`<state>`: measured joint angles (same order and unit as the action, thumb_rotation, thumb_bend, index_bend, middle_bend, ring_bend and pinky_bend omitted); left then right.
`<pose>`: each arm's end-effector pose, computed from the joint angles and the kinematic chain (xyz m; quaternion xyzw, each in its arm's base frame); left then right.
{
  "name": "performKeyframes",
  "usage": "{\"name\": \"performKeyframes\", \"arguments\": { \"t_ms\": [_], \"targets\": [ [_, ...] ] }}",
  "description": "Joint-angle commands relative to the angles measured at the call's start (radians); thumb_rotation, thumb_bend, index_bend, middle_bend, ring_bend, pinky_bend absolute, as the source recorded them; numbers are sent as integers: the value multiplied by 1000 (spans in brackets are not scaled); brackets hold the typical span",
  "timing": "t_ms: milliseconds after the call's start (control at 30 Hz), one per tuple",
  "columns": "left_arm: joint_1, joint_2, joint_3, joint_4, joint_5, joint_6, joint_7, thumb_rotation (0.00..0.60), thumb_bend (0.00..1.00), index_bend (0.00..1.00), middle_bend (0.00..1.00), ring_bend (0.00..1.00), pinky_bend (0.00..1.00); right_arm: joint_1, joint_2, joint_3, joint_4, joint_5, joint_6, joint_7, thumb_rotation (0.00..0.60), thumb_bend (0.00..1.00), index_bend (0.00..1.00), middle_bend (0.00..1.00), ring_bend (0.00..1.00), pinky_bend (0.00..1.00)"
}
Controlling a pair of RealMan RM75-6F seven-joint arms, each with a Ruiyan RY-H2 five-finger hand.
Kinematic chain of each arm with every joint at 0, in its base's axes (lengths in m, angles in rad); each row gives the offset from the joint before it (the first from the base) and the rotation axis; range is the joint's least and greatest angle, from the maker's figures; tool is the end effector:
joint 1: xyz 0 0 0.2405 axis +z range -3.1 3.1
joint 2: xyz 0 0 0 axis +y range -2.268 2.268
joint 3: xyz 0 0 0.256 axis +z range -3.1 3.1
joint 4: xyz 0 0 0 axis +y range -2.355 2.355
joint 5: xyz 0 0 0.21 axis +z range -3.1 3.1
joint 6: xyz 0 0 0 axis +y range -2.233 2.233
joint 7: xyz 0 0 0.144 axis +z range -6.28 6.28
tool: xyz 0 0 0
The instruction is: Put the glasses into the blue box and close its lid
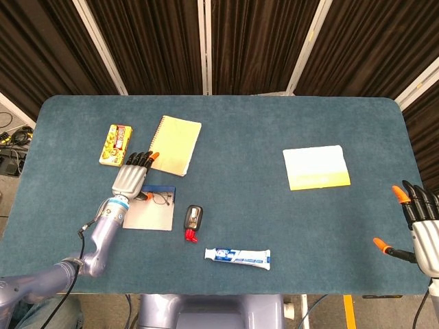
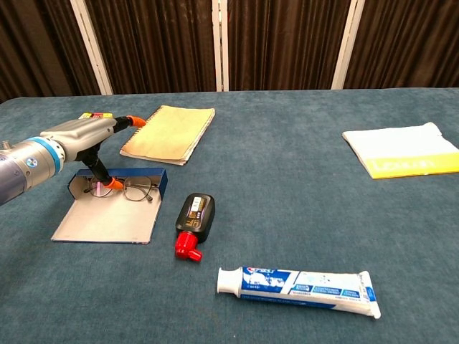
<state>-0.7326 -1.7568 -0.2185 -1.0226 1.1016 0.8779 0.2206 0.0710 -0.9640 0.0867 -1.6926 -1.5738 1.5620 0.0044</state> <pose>-0.2070 0.3835 -0.0450 -0.7018 -0.4089 -0.3296 0.4813 -0.2886 -0.1825 0.2103 0.6060 -0.3191 0.4137 0.5998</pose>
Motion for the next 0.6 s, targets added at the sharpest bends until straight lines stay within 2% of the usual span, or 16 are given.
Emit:
{"name": "performKeyframes", "arguments": {
  "t_ms": [33, 167, 400, 600],
  "targets": [
    [4, 2, -2, 0, 6, 3, -20, 600, 68, 0, 0, 0, 0, 1, -1, -1, 0, 0, -2, -3, 600, 0, 0, 0, 0, 0],
    [26, 25, 11, -13, 24, 23, -44, 600, 68, 0, 0, 0, 0, 0, -2, -4, -4, -5, -1, -8, 600, 0, 0, 0, 0, 0],
    [64, 100, 34, -113, 28, 37, -41, 600, 68, 0, 0, 0, 0, -7, 4, -8, -12, -24, 16, -2, 600, 0, 0, 0, 0, 0],
    [133, 202, 95, -245, 137, 121, -114, 600, 68, 0, 0, 0, 0, -13, 11, -14, -19, -48, 35, 8, 600, 0, 0, 0, 0, 0]
  ]
}}
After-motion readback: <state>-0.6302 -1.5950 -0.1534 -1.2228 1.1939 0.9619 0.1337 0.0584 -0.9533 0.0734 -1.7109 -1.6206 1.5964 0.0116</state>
